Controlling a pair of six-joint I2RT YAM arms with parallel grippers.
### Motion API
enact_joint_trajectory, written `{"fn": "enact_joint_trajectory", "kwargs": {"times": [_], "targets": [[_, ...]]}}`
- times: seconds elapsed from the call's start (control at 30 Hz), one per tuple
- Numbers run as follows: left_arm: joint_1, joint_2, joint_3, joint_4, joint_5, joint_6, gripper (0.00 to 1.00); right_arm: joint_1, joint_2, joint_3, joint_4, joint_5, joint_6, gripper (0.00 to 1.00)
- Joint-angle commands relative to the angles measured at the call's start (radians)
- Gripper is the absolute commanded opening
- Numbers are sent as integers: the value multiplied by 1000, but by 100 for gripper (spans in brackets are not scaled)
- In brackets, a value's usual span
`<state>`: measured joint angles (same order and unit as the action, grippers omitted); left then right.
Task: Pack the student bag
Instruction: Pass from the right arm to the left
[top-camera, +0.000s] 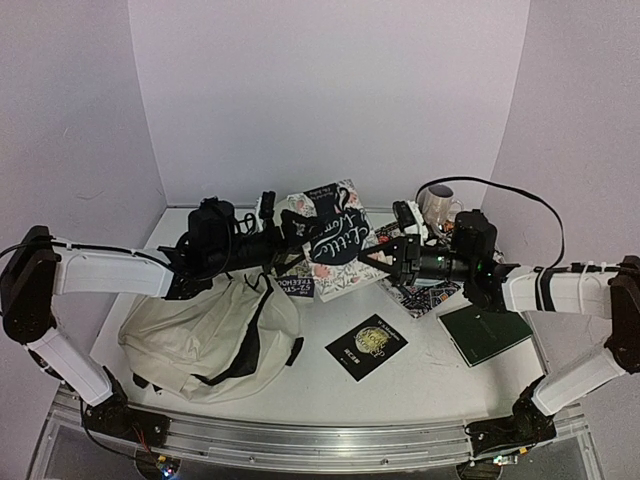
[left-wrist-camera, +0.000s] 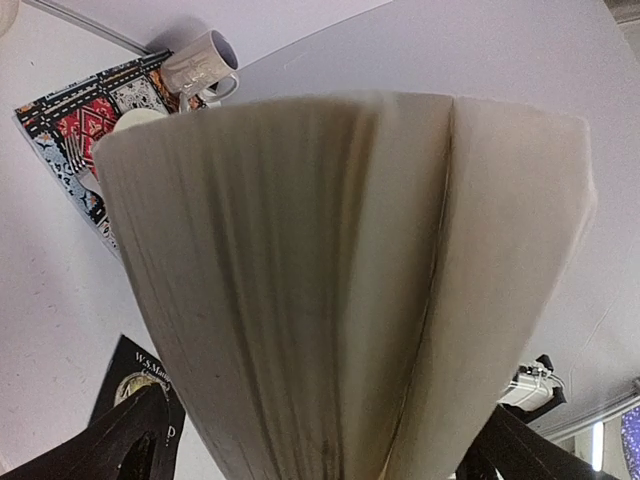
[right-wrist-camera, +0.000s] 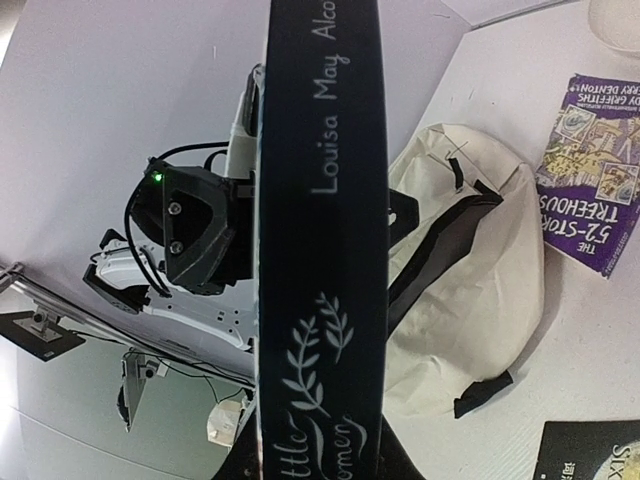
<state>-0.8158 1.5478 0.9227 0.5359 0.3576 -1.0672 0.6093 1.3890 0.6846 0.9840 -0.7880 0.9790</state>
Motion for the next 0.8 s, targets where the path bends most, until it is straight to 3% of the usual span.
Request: {"fn": "enact_joint_trajectory", "kwargs": {"times": [0.0, 0.17, 0.53, 0.67, 0.77], "targets": [[10, 0, -34, 138, 20, -52, 98, 4, -56, 70, 201, -50, 24, 0], [12, 11, -60, 254, 49, -101, 85, 9, -45, 77, 220, -65, 35, 0], [12, -49, -127, 358, 36, -161, 25, 13, -29, 54, 223, -28, 34, 0], [10, -91, -165, 375, -19, -187, 2, 37, -39, 29, 223, 68, 30, 14], [8, -125, -192, 385, -75, -206, 0, 74, -44, 14, 226, 153, 22, 32]]}}
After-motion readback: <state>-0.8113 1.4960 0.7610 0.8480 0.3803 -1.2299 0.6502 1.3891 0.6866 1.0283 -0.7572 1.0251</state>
